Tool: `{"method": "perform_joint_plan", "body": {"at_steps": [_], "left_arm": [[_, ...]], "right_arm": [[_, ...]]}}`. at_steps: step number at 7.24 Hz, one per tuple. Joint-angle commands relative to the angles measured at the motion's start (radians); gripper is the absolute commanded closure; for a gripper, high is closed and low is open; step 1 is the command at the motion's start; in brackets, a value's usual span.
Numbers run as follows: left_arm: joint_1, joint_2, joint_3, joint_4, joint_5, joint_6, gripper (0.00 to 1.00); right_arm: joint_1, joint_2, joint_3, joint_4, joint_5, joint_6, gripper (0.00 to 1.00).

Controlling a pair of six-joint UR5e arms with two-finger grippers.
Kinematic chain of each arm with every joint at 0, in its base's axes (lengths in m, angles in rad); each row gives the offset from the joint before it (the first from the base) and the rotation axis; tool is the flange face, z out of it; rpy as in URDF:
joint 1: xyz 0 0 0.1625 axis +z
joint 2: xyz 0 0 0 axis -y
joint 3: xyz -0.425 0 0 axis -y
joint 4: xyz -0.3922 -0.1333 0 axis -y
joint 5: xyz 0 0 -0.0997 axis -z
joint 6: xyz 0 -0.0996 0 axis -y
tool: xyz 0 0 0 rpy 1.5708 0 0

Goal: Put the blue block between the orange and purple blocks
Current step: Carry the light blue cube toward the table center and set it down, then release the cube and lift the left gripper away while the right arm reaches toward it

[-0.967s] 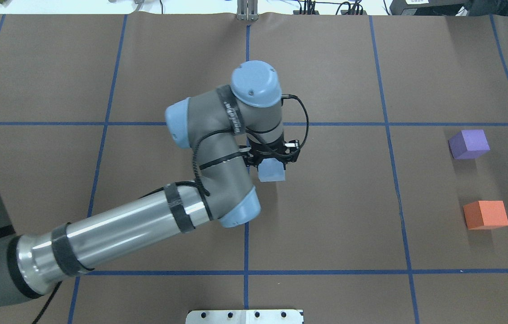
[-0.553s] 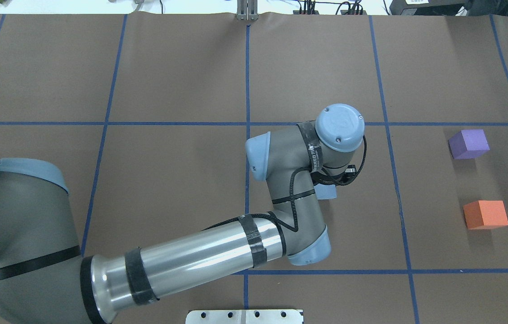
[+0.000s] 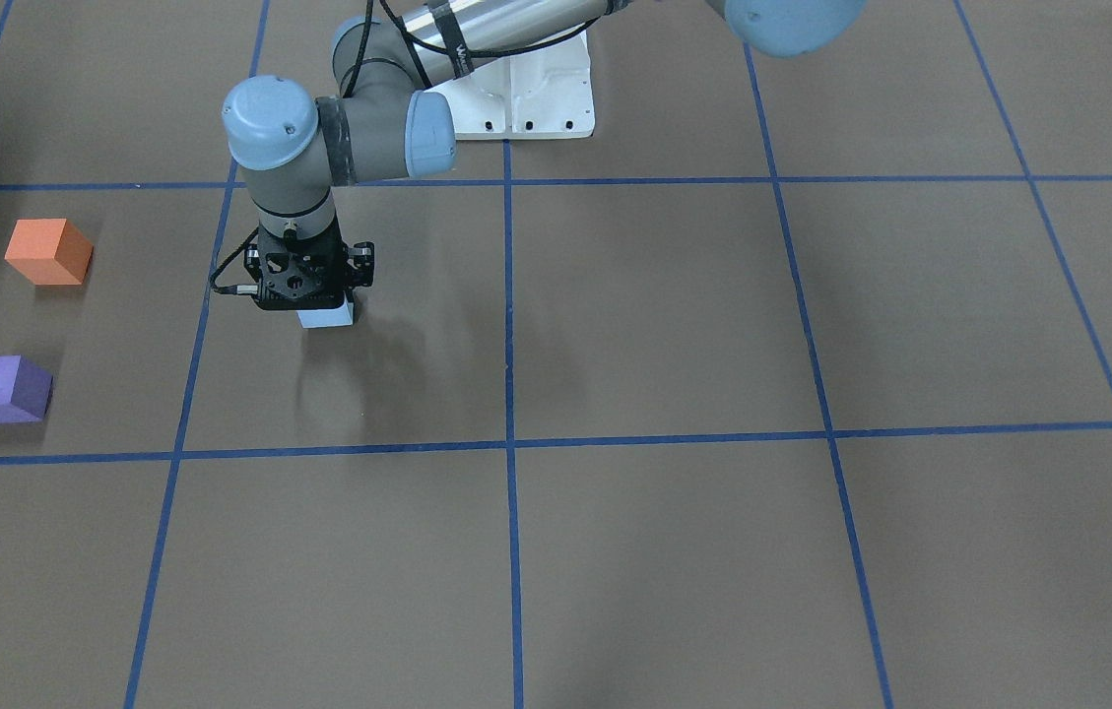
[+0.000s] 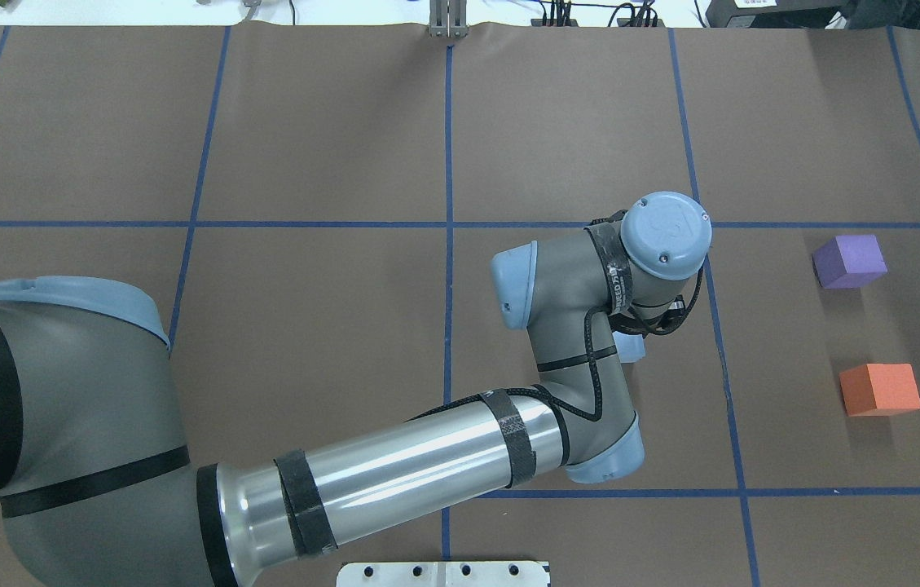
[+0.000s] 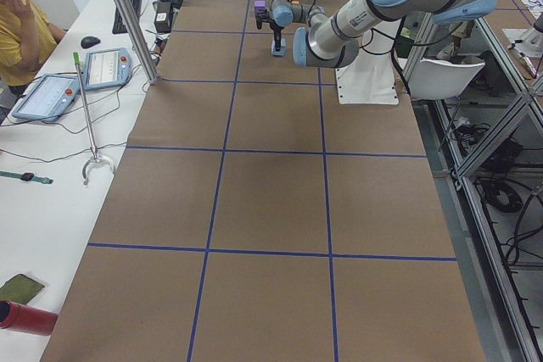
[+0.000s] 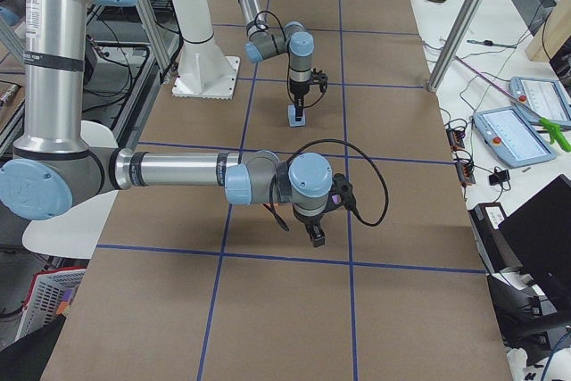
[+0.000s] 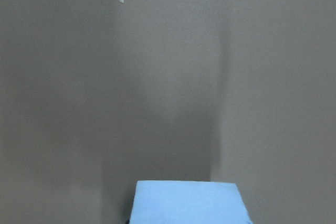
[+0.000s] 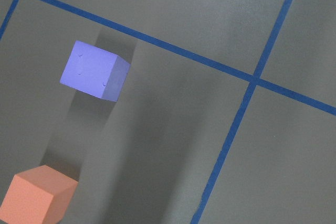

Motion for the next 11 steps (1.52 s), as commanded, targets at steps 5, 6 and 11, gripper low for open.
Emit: {"method": "perform_joint_plan", "body": {"at_steps": [5, 6, 11], "left_arm": [[-0.119, 0.175, -0.569, 0.376, -0.150, -0.049, 0.00], [-0.161, 0.348, -0.792, 0.383, -0.155, -0.044, 0.00], [-0.399, 0.883, -1.126, 0.341, -0.347, 0.271, 0.00]], "right_arm": [[-0.075, 0.045, 0.050, 0.009, 0.025, 0.345, 0.00], [-0.131, 0.045, 0.052, 0.093, 0.045, 0.489, 0.00], [-0.768, 0.176, 0.095, 0.630, -0.378, 1.575, 0.00]]}}
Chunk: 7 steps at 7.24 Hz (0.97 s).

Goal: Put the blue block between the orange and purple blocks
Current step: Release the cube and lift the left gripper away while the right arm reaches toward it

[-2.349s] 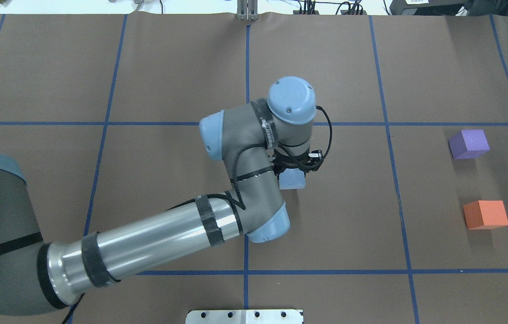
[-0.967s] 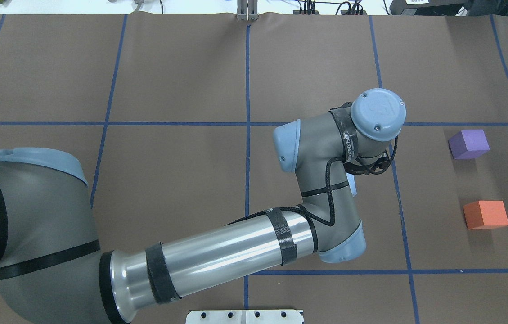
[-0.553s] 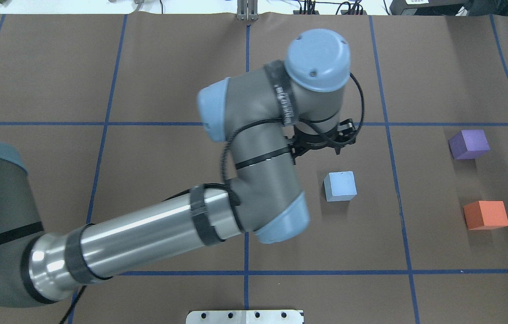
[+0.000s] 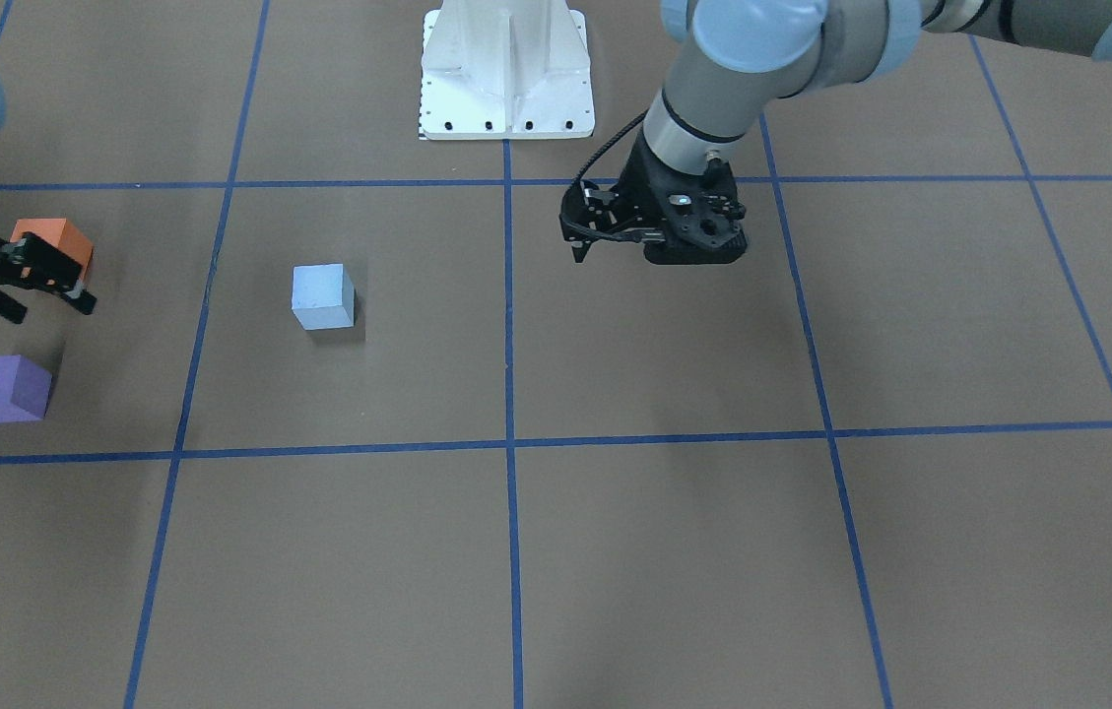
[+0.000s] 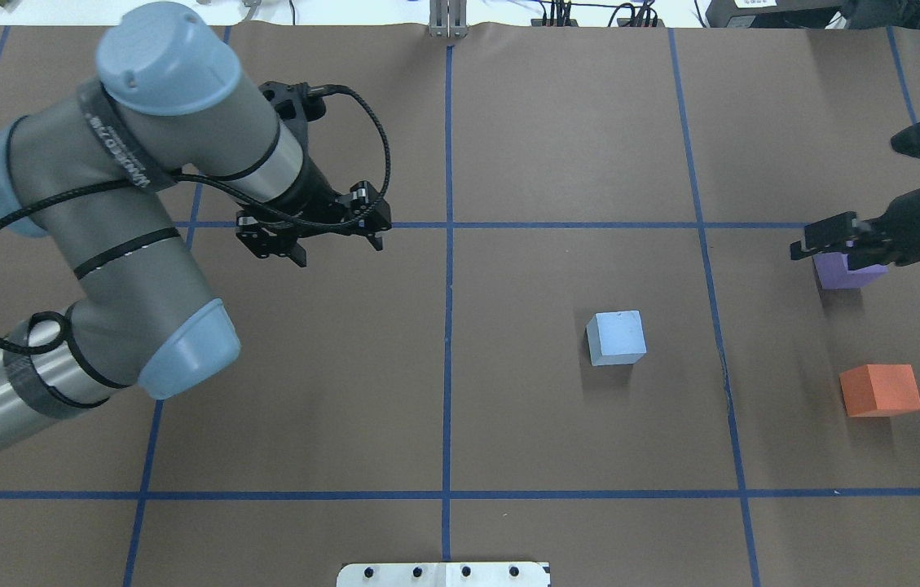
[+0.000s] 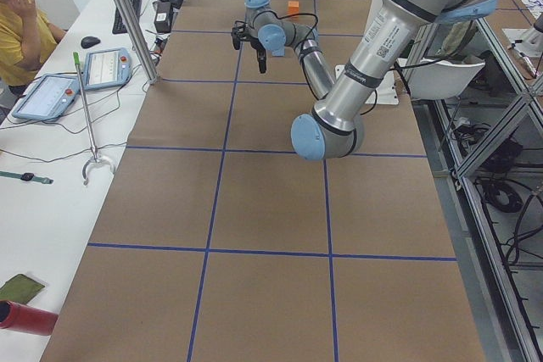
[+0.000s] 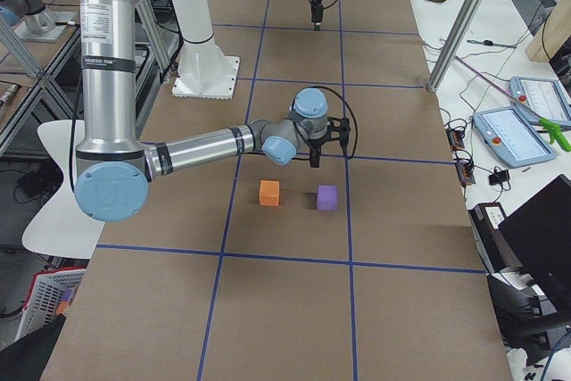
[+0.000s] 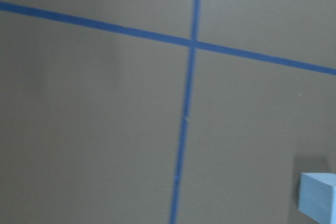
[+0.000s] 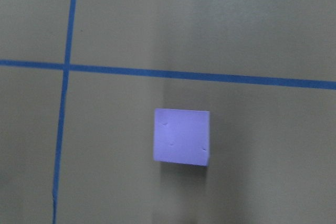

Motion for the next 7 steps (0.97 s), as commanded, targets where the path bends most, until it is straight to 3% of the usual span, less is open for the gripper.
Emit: {"method": "perform_joint_plan", "body": {"at_steps": [1, 3, 7], "left_arm": [[-0.033, 0.103, 0.000, -0.034, -0.024, 0.091, 0.00], [-0.033, 0.108, 0.014, -0.035, -0.024, 0.090, 0.00], [-0.033, 0.107, 0.048, -0.046, -0.025, 0.091, 0.00]], "right_arm": [[-0.210, 0.126, 0.044, -0.124, -0.163, 0.149, 0.01], [-0.311, 0.256, 0.053, -0.350, -0.232, 0.141, 0.02], [-0.370, 0.252, 0.068, -0.395, -0.331, 0.088, 0.02]]}}
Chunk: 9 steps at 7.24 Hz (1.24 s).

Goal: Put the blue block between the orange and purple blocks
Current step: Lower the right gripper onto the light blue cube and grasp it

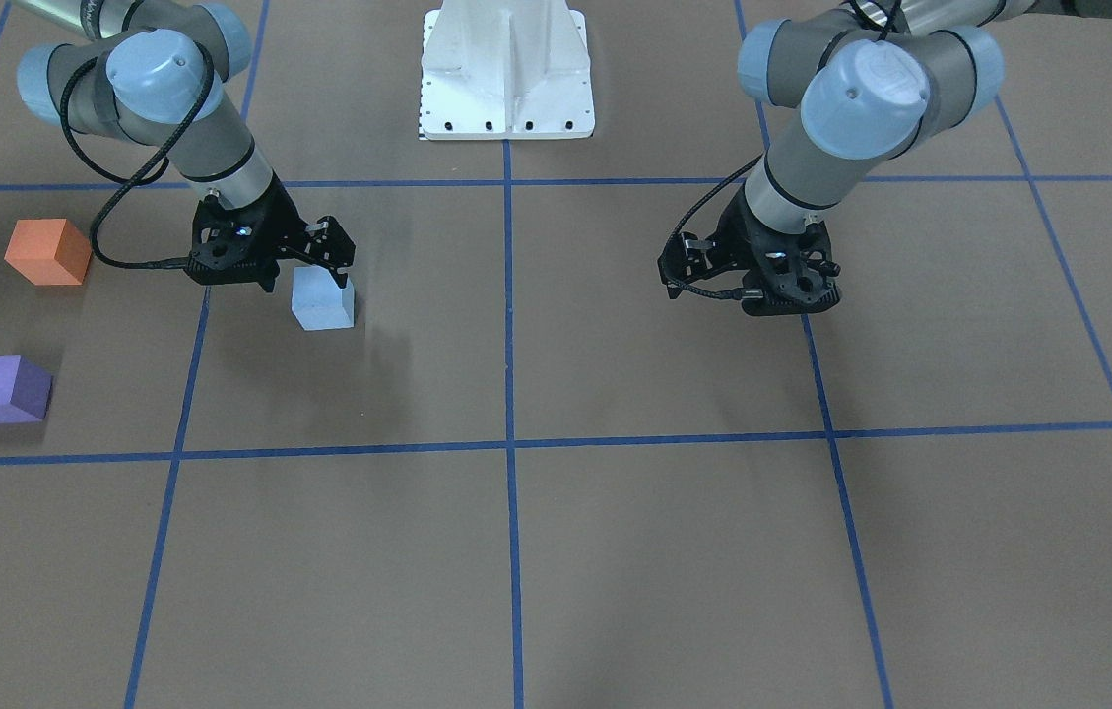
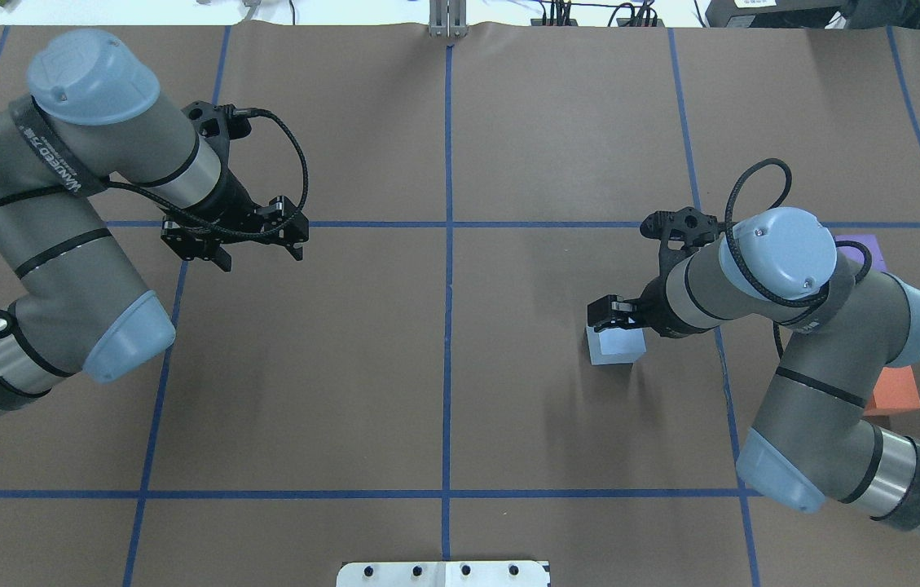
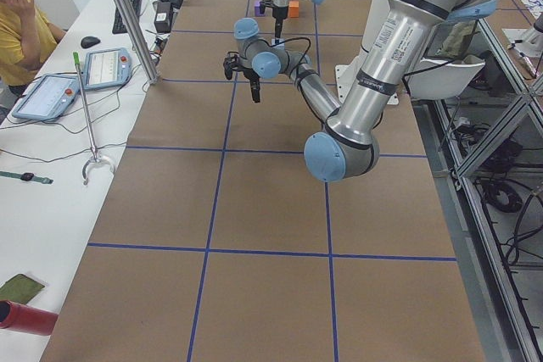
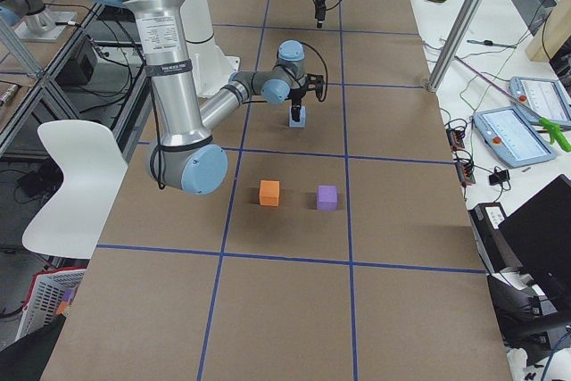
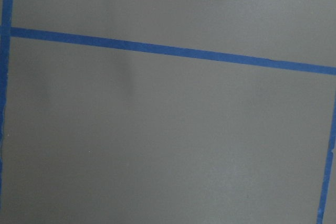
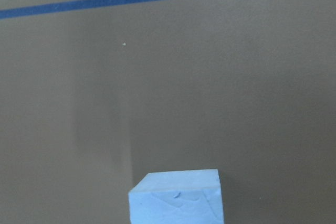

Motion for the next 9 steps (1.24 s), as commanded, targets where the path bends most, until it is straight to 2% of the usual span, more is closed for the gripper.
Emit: {"method": "perform_joint_plan", "body": {"at_steps": [1, 6, 9], "left_arm": [[0.000, 0.000, 0.010, -0.013, 0.000, -0.001, 0.00], [0.000, 0.007, 0.013, -0.016, 0.000, -0.001, 0.00], [0.000, 0.008, 0.013, -0.018, -0.002, -0.003, 0.00]], "right_arm": [[-0.019, 0.000, 0.000, -0.019, -0.032, -0.036, 0.02], [-0.061, 0.014, -0.012, -0.036, -0.061, -0.103, 0.02], [-0.064, 0.030, -0.051, -0.033, -0.080, -0.220, 0.03]]}}
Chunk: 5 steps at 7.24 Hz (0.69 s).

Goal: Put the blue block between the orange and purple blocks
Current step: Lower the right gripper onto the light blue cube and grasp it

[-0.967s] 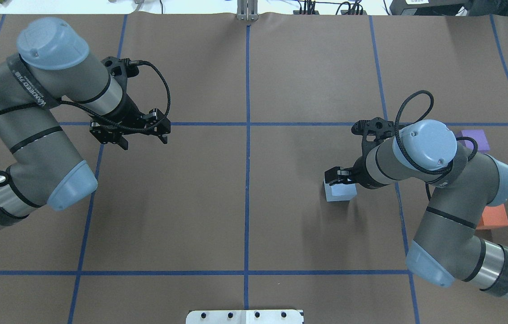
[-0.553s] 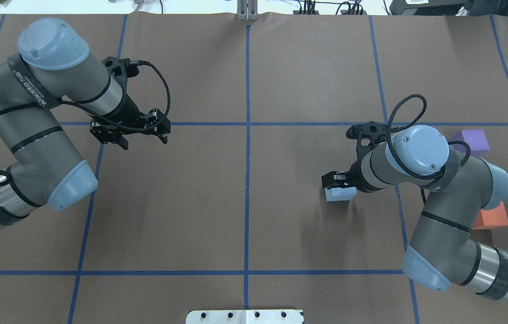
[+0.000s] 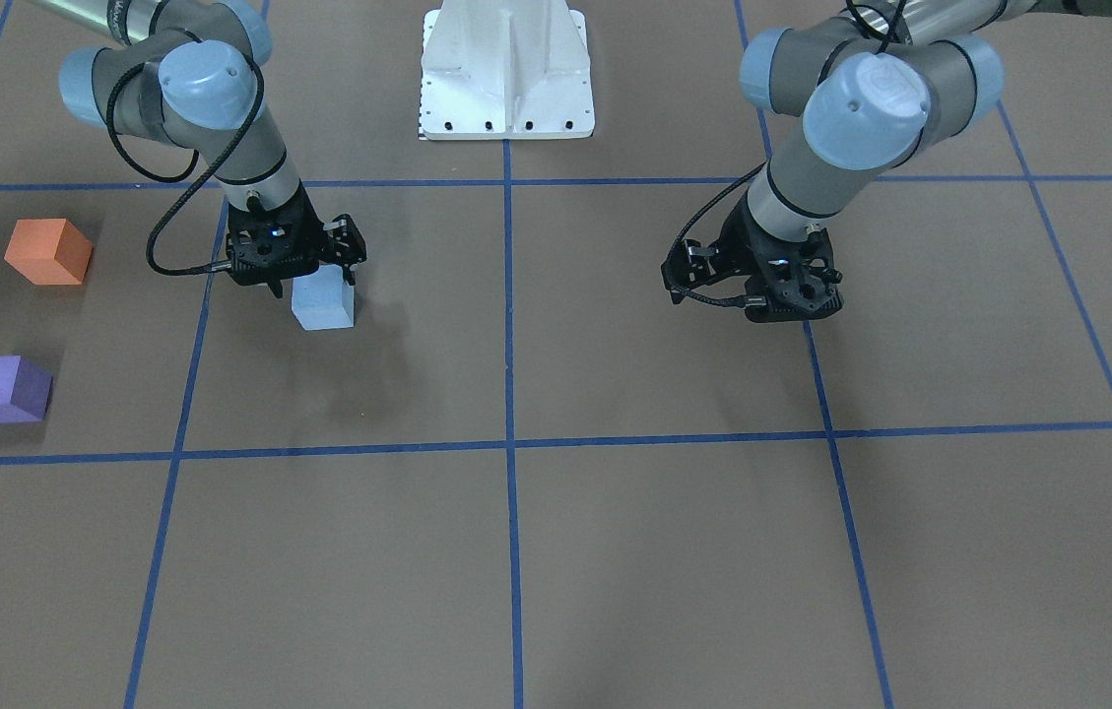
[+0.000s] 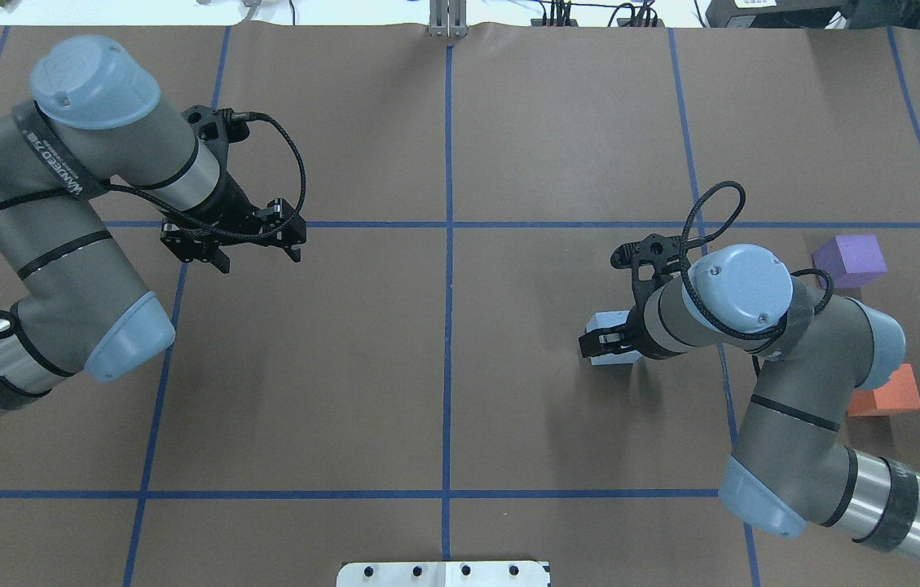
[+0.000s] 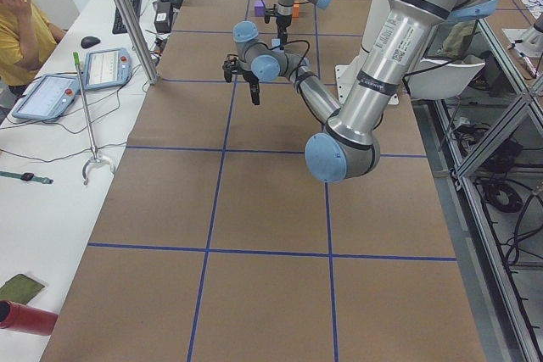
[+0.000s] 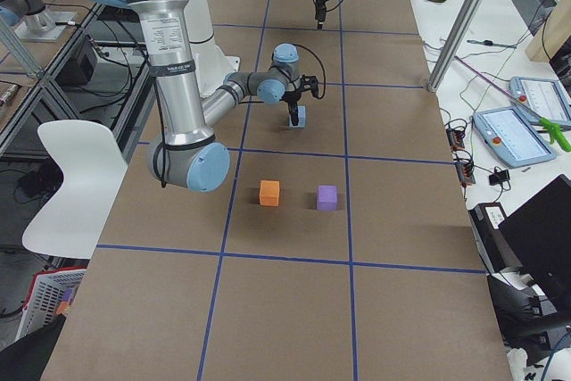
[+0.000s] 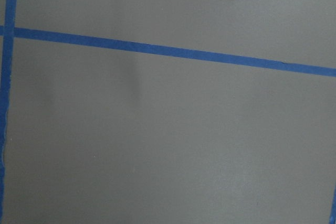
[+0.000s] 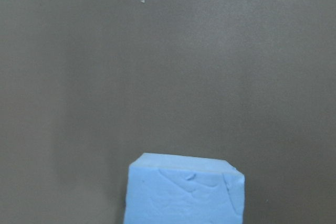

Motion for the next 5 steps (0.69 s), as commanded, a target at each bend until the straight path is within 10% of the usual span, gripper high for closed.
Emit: {"method": "perform_joint_plan", "body": {"at_steps": [1, 5], "left_arm": [[0.000, 0.001, 0.000, -0.001, 0.001, -0.001, 0.00], [0.002, 0.001, 0.002, -0.001, 0.001, -0.002, 0.00]], "right_arm": [[-0.001, 0.032, -0.048, 0.006, -0.001, -0.031, 0.04], [0.000, 0.044, -0.067, 0.012, 0.002, -0.031, 0.16]]}}
